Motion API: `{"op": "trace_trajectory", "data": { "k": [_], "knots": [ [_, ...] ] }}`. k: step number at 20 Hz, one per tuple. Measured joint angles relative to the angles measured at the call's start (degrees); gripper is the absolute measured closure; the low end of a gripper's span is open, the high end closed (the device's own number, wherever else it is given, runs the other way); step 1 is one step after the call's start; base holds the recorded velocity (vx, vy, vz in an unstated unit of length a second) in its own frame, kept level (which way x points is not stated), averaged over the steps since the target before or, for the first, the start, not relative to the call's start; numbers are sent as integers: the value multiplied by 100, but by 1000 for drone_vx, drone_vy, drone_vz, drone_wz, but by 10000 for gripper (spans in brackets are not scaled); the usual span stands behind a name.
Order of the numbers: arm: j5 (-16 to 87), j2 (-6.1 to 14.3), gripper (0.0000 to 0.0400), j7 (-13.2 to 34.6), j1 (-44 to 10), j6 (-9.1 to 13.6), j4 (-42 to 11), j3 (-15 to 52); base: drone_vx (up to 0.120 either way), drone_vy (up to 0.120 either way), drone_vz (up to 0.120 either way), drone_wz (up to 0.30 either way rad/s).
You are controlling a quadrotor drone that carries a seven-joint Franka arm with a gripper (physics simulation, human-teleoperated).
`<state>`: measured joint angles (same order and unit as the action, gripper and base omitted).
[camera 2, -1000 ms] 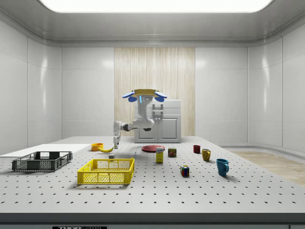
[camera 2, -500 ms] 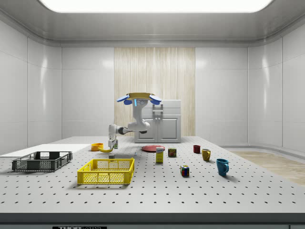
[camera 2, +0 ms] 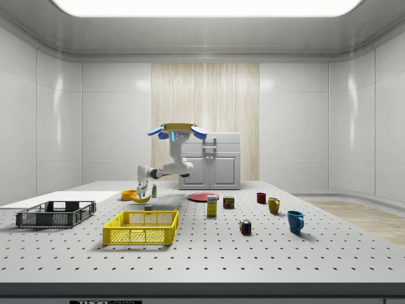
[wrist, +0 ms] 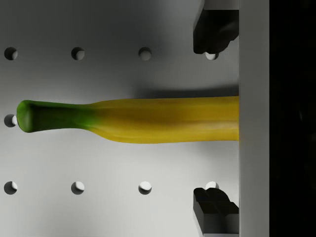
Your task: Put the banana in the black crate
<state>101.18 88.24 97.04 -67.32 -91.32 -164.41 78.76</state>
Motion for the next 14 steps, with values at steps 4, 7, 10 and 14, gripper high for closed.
{"op": "trace_trajectory", "data": {
  "k": [4, 7, 10, 14],
  "knots": [
    [-5, 18, 0, 3, -4, -17, 1, 0, 90, 0, 0, 0],
    [103, 36, 0, 4, -19, -70, 21, -117, 0, 0, 0, 0],
    [281, 53, 0, 5, -44, -146, 59, -308, 0, 0, 0, 0],
    [472, 62, 0, 6, -76, -223, 106, -513, 0, 0, 0, 0]
  ]
}}
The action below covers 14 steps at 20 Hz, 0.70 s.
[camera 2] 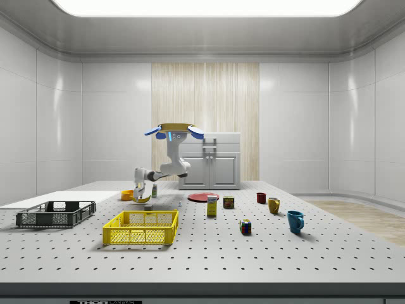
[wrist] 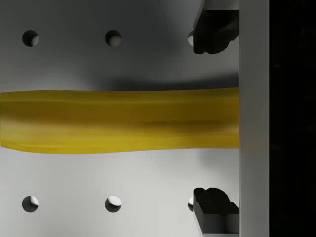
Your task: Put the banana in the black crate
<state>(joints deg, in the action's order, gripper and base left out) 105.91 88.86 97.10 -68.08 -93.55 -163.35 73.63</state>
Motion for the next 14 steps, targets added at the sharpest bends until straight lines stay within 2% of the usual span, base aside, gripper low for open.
{"op": "trace_trajectory", "data": {
  "k": [5, 7, 9, 12, 14],
  "knots": [
    [179, -3, 0, 0, -31, -64, 50, -189, 0, 0, 0, 0],
    [216, -7, 98, -1, -37, -74, 60, -227, 0, 0, 0, 0],
    [241, -12, 158, -2, -40, -78, 67, -252, 0, 0, 0, 0],
    [264, -20, 206, -5, -41, -78, 73, -273, 0, 0, 0, 0],
    [282, -29, 210, -55, -40, -68, 74, -282, 0, 0, 0, 0]
  ]
}}
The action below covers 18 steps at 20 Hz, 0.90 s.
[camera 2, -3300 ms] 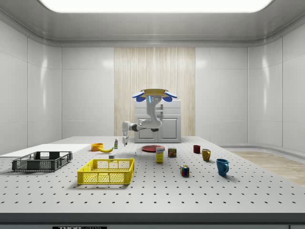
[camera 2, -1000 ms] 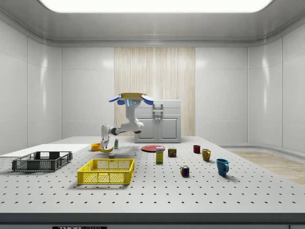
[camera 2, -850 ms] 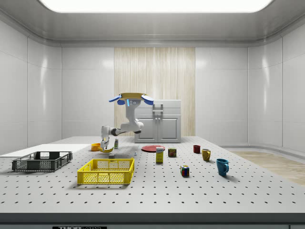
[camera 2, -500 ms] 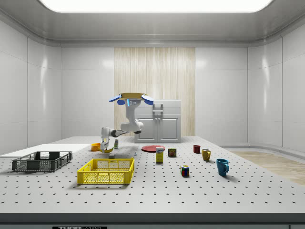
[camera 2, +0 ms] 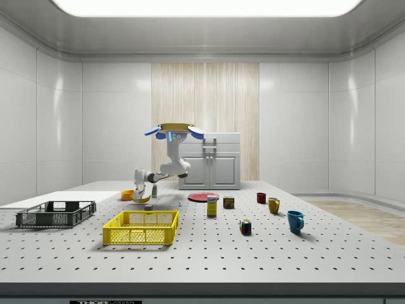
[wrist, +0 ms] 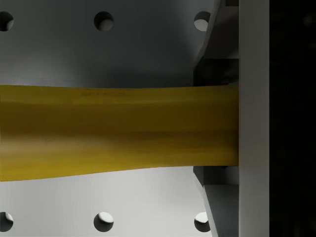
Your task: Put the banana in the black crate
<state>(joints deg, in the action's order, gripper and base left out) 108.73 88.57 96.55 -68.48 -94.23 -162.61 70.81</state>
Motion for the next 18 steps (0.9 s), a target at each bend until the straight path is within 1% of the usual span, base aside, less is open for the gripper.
{"op": "trace_trajectory", "data": {
  "k": [1, 8, 11, 18],
  "knots": [
    [-4, -6, 210, -35, 4, 13, -4, 11, 0, 0, 0, 0],
    [-403, -25, 210, 220, 78, 195, -119, 453, 0, 0, 0, 0],
    [-633, -28, 207, 214, 105, 277, -166, 698, 0, 0, 120, 0],
    [-898, -17, 207, 148, 121, 348, -207, 973, 114, 120, 120, 0]
  ]
}}
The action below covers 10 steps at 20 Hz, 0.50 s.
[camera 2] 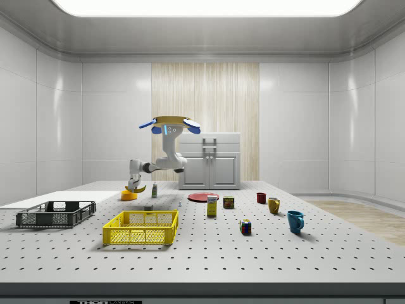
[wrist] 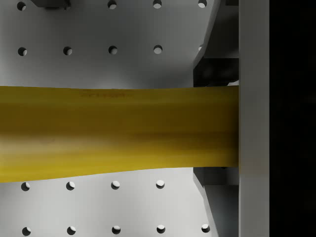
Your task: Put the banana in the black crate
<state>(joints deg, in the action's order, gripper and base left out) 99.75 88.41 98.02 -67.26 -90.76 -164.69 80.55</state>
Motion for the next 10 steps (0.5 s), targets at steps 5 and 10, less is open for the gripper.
{"op": "trace_trajectory", "data": {
  "k": [5, 10],
  "knots": [
    [-61, 18, 207, -19, -1, -1, -7, 58, 120, 120, 120, 0],
    [-86, 38, 207, -15, -4, -15, -8, 79, 120, 120, 32, 0]
  ]
}}
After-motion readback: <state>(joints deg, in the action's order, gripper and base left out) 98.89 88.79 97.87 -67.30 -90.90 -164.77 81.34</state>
